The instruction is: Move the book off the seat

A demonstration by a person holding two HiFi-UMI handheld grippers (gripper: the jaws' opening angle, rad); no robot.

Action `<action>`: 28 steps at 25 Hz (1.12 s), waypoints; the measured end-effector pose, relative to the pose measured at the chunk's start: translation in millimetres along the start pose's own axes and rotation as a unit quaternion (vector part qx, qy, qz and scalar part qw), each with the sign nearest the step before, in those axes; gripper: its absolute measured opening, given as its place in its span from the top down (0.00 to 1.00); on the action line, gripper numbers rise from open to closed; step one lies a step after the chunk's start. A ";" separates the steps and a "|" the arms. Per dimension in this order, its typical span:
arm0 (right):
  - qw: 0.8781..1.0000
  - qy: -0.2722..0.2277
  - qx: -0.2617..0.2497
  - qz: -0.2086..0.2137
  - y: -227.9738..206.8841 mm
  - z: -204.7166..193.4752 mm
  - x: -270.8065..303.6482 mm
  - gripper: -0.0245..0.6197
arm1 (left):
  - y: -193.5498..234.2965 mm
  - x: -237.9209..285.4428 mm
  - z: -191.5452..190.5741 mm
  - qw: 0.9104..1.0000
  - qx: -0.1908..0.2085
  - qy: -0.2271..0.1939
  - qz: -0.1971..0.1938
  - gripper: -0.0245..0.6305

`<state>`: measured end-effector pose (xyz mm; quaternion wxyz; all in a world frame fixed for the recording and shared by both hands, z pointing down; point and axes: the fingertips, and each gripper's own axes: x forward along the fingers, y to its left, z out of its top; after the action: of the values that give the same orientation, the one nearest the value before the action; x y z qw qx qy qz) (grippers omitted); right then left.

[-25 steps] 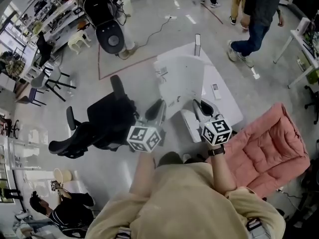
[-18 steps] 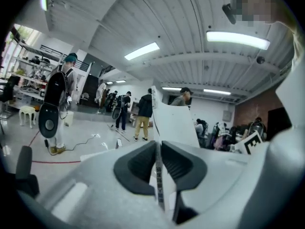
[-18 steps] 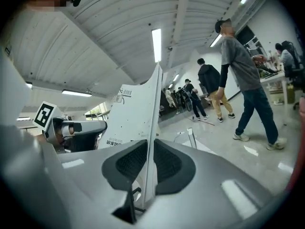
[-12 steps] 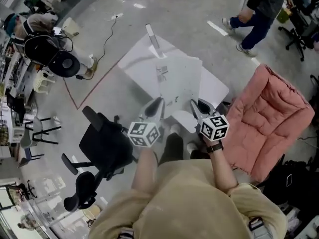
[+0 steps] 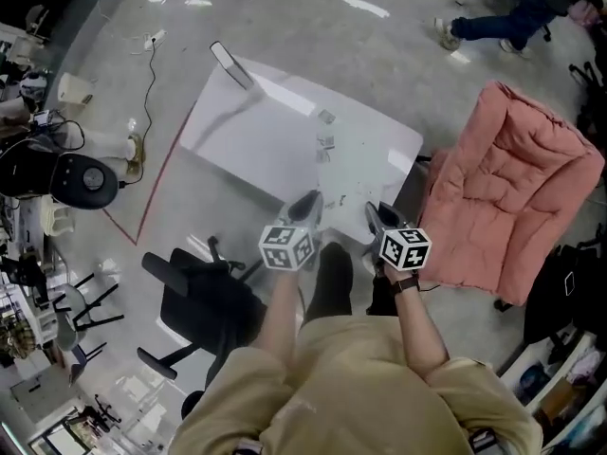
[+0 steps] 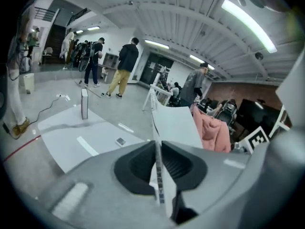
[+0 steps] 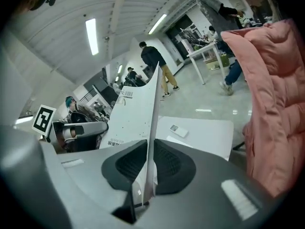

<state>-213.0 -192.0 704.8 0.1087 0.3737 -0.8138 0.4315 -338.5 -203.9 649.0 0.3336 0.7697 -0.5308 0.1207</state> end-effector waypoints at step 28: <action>0.962 0.100 0.193 -0.167 -221.2 -223.0 142.7 0.88 | 136.9 231.2 -278.2 0.970 -0.018 0.241 -0.005 0.89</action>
<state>-189.6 -167.7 1048.1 0.1858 0.4728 -0.6260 0.5917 -320.3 -225.0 1034.8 0.4659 0.7147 -0.4329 0.2910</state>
